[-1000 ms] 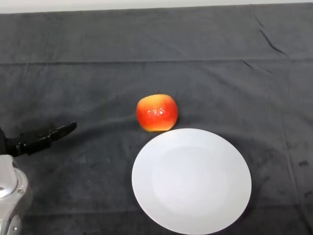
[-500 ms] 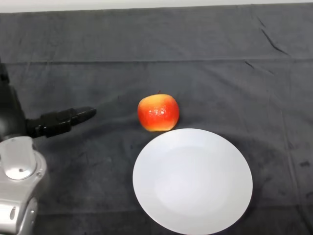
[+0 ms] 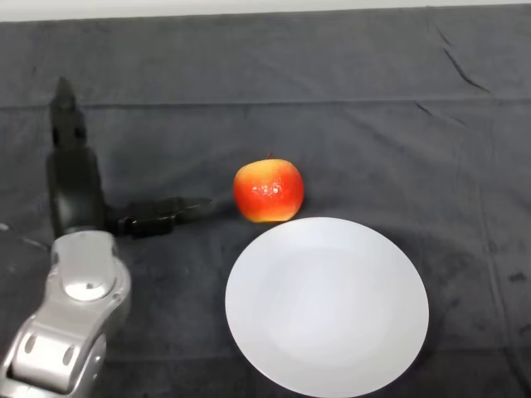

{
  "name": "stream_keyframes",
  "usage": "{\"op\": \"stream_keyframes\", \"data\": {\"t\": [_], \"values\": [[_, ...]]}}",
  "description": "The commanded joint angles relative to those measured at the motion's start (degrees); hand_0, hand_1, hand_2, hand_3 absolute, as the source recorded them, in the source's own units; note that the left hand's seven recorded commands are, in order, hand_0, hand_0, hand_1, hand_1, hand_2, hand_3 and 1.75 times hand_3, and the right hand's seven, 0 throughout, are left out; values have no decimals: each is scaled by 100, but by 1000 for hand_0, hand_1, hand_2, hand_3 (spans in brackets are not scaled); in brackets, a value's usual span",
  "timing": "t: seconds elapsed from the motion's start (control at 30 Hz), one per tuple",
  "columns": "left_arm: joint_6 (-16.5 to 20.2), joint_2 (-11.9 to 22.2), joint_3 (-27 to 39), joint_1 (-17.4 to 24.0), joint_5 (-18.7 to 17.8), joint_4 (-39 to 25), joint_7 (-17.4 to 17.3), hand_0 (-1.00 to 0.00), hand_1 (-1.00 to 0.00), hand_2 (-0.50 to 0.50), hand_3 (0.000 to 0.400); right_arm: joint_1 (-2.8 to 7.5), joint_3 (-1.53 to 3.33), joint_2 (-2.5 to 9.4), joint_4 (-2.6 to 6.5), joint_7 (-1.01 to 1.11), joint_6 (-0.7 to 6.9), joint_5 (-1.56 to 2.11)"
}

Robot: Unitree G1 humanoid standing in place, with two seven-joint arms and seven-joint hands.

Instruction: Move the apple to the plate

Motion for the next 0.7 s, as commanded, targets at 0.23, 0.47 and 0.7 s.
{"op": "stream_keyframes", "data": {"t": [0.23,0.47,0.7], "values": [[-20,-200,-421,-496,135,735,-150,0,0,0,0,40,-98,-51,-45,2,-32,98],[-66,-401,-781,-841,-18,1255,-116,0,0,0,0,38,-99,-54,-40,3,-31,99],[-193,-555,-1140,-1180,-222,1837,-111,0,0,0,0,35,-100,-58,-32,6,-31,99]]}}
